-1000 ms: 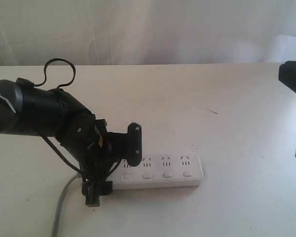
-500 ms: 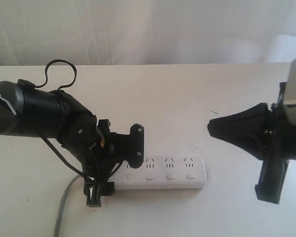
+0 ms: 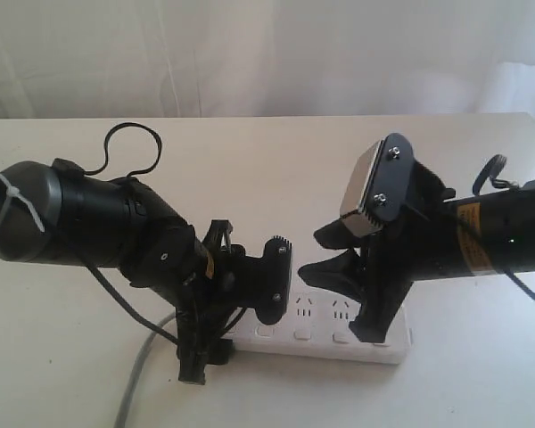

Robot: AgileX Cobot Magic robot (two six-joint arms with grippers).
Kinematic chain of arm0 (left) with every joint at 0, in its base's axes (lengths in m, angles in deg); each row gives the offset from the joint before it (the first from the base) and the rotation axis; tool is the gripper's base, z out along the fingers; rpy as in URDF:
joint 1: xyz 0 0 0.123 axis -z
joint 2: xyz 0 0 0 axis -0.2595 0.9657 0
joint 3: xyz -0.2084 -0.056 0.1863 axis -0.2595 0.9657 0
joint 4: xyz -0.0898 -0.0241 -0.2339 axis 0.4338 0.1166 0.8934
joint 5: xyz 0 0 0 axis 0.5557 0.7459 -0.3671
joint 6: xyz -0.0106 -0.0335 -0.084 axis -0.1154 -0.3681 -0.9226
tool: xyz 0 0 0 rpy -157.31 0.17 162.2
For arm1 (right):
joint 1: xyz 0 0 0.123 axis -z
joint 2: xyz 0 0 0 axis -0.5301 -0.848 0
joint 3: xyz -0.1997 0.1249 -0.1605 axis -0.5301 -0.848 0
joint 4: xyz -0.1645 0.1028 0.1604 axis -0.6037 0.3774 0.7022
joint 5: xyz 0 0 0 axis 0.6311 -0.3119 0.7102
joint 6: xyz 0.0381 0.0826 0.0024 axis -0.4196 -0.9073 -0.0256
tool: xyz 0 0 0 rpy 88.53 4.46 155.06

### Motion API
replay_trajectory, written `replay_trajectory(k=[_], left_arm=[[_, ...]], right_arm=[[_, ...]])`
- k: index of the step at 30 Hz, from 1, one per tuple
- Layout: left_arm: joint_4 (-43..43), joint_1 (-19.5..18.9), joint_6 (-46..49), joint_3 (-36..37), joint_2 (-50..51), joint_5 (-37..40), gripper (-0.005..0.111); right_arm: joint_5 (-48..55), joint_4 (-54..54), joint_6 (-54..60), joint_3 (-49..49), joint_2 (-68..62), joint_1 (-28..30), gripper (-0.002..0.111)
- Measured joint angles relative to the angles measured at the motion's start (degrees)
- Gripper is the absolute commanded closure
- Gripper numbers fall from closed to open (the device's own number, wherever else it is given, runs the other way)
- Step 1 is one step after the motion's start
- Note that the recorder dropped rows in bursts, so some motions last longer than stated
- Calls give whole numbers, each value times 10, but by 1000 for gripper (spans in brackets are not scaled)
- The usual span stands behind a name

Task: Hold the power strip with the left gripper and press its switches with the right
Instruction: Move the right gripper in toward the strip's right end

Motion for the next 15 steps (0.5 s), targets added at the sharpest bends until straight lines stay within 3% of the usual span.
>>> replay_trajectory(k=[1, 15], left_arm=[[4, 2, 0, 1, 0, -8, 107], [36, 6, 0, 1, 4, -34, 107]], right_arm=[[11, 0, 0, 1, -11, -5, 108], [57, -2, -61, 6, -109, -16, 108]])
